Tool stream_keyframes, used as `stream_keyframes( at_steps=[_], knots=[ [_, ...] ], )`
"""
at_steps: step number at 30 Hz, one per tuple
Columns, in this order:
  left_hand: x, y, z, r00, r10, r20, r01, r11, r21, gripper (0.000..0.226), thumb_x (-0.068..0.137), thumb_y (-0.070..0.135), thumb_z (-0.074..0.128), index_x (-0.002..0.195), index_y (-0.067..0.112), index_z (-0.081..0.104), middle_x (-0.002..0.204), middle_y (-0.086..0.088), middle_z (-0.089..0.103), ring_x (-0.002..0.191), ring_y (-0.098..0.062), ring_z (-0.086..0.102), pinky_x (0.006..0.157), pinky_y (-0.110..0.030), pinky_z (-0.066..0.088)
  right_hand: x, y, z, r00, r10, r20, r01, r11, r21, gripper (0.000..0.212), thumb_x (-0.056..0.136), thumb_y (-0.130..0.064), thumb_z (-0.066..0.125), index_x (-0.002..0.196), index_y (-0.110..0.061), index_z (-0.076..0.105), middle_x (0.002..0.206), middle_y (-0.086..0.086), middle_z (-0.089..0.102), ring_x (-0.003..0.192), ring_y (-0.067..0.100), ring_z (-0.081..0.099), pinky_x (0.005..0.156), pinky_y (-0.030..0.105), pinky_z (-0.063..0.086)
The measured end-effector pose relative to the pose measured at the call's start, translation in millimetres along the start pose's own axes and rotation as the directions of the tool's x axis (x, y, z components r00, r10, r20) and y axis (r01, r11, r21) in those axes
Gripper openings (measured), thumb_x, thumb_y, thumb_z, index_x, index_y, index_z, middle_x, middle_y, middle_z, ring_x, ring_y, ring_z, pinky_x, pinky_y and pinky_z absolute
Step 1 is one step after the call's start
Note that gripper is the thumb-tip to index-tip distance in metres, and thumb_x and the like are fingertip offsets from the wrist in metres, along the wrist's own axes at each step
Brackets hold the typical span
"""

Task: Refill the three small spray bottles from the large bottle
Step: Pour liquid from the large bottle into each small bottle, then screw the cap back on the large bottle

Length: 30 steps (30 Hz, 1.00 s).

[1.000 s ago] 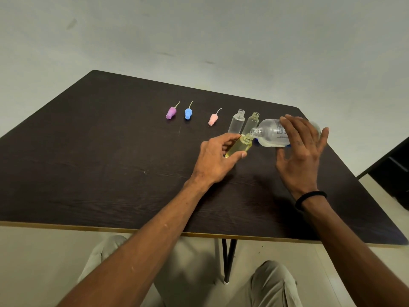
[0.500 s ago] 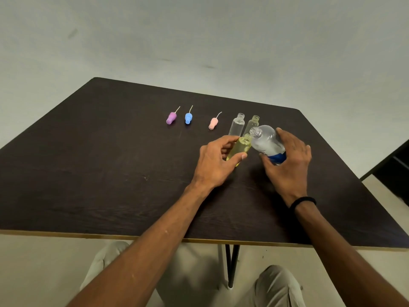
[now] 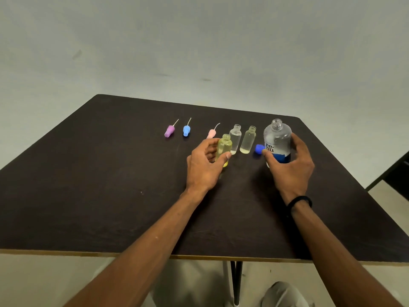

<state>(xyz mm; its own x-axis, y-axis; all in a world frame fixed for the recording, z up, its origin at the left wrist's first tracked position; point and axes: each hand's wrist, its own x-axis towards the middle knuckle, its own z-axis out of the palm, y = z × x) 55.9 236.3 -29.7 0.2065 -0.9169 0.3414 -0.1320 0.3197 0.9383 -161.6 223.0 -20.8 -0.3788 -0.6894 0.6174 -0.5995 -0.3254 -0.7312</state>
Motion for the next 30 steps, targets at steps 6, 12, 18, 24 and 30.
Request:
stream_keyframes(
  at_steps=[6, 12, 18, 24, 30],
  knots=[
    [22, -5, 5, 1.000, -0.003, 0.025, 0.001, 0.998, 0.069, 0.047, 0.083, 0.021, 0.090, 0.127, 0.018, 0.071, 0.110, 0.009, 0.079, 0.104, 0.000, 0.073, 0.099, -0.027, 0.059, 15, 2, 0, 0.989, 0.141, -0.045, -0.137, 0.988, 0.073, 0.081, 0.074, -0.030, 0.097, 0.145, -0.018, 0.060, 0.139, -0.004, 0.067, 0.125, 0.011, 0.066, 0.105, 0.032, 0.057],
    [32, -12, 8, 1.000, -0.029, 0.006, 0.028, 0.994, 0.101, 0.048, 0.083, 0.021, 0.090, 0.127, 0.017, 0.069, 0.111, 0.007, 0.078, 0.104, -0.002, 0.073, 0.098, -0.029, 0.060, 25, 8, -1, 0.976, 0.203, -0.077, -0.195, 0.976, 0.095, 0.080, 0.074, -0.036, 0.097, 0.144, -0.017, 0.062, 0.134, -0.002, 0.070, 0.117, 0.008, 0.067, 0.102, 0.029, 0.058],
    [36, -15, 7, 0.999, -0.046, -0.010, 0.046, 0.992, 0.113, 0.046, 0.086, 0.021, 0.087, 0.128, 0.019, 0.067, 0.115, 0.006, 0.077, 0.108, -0.005, 0.073, 0.101, -0.032, 0.059, 24, 9, 0, 0.977, 0.212, -0.009, -0.210, 0.972, 0.110, 0.082, 0.075, -0.037, 0.096, 0.146, -0.018, 0.059, 0.138, -0.003, 0.067, 0.118, 0.006, 0.063, 0.090, 0.009, 0.049],
    [43, -15, 9, 0.999, -0.047, -0.020, 0.049, 0.990, 0.131, 0.045, 0.088, 0.020, 0.085, 0.129, 0.021, 0.067, 0.116, 0.009, 0.076, 0.109, -0.004, 0.071, 0.101, -0.037, 0.059, 24, 12, -1, 0.967, 0.251, 0.041, -0.255, 0.953, 0.162, 0.082, 0.074, -0.037, 0.097, 0.145, -0.018, 0.059, 0.138, 0.001, 0.068, 0.121, 0.012, 0.067, 0.103, 0.028, 0.057],
    [35, -9, 8, 0.996, -0.032, -0.085, 0.039, 0.995, 0.086, 0.051, 0.086, 0.025, 0.087, 0.132, 0.017, 0.066, 0.121, 0.005, 0.075, 0.111, -0.004, 0.071, 0.103, -0.032, 0.058, 23, 14, -1, 0.959, 0.278, 0.055, -0.284, 0.939, 0.192, 0.085, 0.072, -0.035, 0.098, 0.146, -0.016, 0.058, 0.137, 0.000, 0.069, 0.121, 0.012, 0.068, 0.104, 0.029, 0.057]
  ],
)
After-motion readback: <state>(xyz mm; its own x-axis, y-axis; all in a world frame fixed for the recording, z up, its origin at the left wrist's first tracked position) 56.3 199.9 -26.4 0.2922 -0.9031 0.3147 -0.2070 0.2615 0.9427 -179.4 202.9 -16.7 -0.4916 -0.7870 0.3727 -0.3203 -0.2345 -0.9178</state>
